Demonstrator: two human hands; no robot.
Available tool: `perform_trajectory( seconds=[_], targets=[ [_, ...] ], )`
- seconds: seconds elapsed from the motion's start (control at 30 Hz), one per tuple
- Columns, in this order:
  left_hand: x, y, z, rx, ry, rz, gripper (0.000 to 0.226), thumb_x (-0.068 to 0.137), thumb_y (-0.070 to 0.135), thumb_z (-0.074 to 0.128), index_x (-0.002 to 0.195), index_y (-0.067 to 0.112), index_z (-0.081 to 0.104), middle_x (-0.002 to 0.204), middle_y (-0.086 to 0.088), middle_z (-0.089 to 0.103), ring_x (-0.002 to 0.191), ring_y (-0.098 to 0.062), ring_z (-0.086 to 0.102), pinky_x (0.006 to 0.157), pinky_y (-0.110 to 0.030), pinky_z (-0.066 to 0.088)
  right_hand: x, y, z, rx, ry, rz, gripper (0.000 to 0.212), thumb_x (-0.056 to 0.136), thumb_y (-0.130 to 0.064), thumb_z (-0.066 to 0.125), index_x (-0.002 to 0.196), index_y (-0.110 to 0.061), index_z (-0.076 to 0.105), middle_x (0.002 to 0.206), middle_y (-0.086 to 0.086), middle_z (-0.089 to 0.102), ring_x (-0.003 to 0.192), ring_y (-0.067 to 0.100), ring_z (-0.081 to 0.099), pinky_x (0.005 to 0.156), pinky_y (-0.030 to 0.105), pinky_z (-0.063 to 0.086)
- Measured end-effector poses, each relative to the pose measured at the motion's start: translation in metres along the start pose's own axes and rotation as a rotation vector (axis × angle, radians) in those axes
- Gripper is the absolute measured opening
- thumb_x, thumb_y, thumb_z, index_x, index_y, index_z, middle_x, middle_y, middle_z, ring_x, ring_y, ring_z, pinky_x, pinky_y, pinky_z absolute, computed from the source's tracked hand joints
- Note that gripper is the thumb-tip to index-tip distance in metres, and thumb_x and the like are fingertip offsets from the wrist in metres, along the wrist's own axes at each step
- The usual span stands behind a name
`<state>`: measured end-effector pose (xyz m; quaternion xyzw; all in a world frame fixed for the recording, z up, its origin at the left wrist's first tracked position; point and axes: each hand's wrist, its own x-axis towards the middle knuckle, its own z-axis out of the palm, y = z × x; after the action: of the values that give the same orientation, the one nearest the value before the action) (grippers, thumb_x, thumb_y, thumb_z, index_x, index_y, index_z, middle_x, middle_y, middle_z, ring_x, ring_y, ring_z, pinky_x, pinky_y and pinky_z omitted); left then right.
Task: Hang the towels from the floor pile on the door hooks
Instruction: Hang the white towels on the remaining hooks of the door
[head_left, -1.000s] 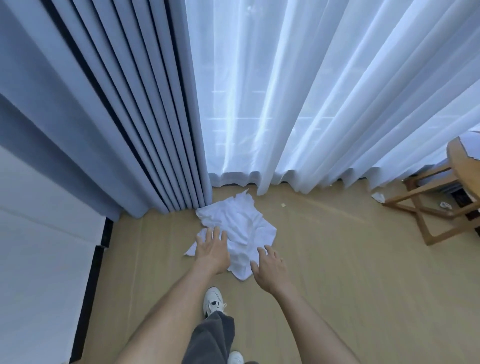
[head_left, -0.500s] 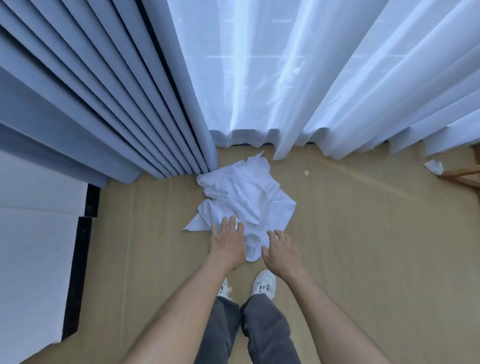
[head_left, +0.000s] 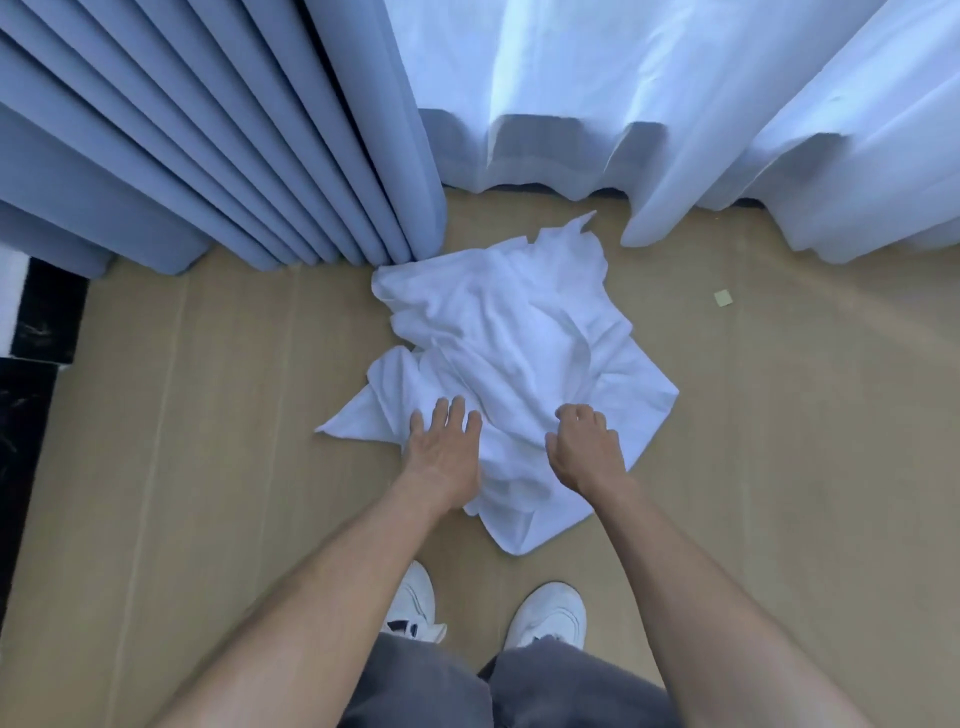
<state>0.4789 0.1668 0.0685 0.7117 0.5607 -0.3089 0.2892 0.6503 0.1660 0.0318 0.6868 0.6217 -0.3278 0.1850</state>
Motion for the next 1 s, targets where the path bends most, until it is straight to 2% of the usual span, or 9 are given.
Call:
perform_trajectory(
  seconds=[0.17,0.27,0.43,0.67,0.8,0.9,1.0],
  targets=[
    [0.034,-0.016,0.029,-0.006,-0.012,-0.026,0.059,0.095,0.017,0.037,0.149,0.011,0.013,0.158,-0.012,0.0,0.146,-0.029,-0.001,0.117,-0.049,0.007,0.041,-0.001,0.028,-0.046,0.079,-0.013,0.024,0.091,-0.006,0.044,0.114,-0.006,0.044,0.112,0.011,0.051,0.1,0.028,0.047,0.075,0.032,0.037],
    [0.025,-0.021,0.031,-0.025,-0.016,-0.05,0.057,0.097,0.02,0.038,0.148,0.011,0.015,0.157,-0.012,0.004,0.146,-0.029,0.001,0.116,-0.048,0.01,0.032,-0.01,0.021,-0.004,0.136,-0.043,0.019,0.086,0.003,0.042,0.102,-0.006,0.045,0.094,0.011,0.052,0.08,0.023,0.041,0.064,0.03,0.031],
    [-0.048,-0.007,0.0,-0.071,-0.013,-0.027,0.056,0.096,0.026,0.042,0.145,0.011,0.021,0.153,-0.011,0.015,0.142,-0.028,0.012,0.116,-0.047,0.014,-0.025,-0.04,-0.036,0.084,0.199,-0.109,0.023,0.081,0.008,0.037,0.097,-0.008,0.044,0.084,0.007,0.045,0.074,0.023,0.04,0.06,0.029,0.029],
    [-0.188,-0.005,-0.116,-0.127,0.092,-0.024,0.054,0.096,0.023,0.039,0.146,0.012,0.021,0.152,-0.01,0.019,0.142,-0.026,0.015,0.114,-0.042,0.016,-0.14,-0.114,-0.19,0.135,0.276,-0.262,0.03,0.08,0.013,0.034,0.1,-0.006,0.045,0.088,0.008,0.042,0.071,0.023,0.04,0.058,0.028,0.027],
    [-0.265,-0.017,-0.202,-0.183,0.199,-0.081,0.051,0.094,0.024,0.042,0.142,0.013,0.028,0.147,-0.007,0.027,0.136,-0.025,0.025,0.109,-0.041,0.024,-0.217,-0.143,-0.291,0.111,0.286,-0.331,0.024,0.083,0.01,0.034,0.09,-0.013,0.037,0.085,0.007,0.039,0.068,0.024,0.034,0.048,0.027,0.021],
    [-0.326,-0.023,-0.272,-0.276,0.305,-0.079,0.047,0.096,0.023,0.038,0.142,0.014,0.028,0.145,-0.004,0.029,0.135,-0.023,0.027,0.107,-0.038,0.028,-0.276,-0.162,-0.36,0.127,0.275,-0.384,0.017,0.085,0.004,0.036,0.092,-0.01,0.043,0.092,0.009,0.048,0.073,0.025,0.039,0.058,0.029,0.026],
    [-0.381,-0.027,-0.33,-0.366,0.4,-0.045,0.043,0.098,0.022,0.037,0.14,0.014,0.031,0.143,-0.003,0.032,0.135,-0.022,0.027,0.106,-0.039,0.029,-0.334,-0.183,-0.418,0.143,0.252,-0.438,0.02,0.083,0.003,0.039,0.09,-0.014,0.045,0.096,0.004,0.048,0.082,0.025,0.047,0.065,0.031,0.03]
  ],
)
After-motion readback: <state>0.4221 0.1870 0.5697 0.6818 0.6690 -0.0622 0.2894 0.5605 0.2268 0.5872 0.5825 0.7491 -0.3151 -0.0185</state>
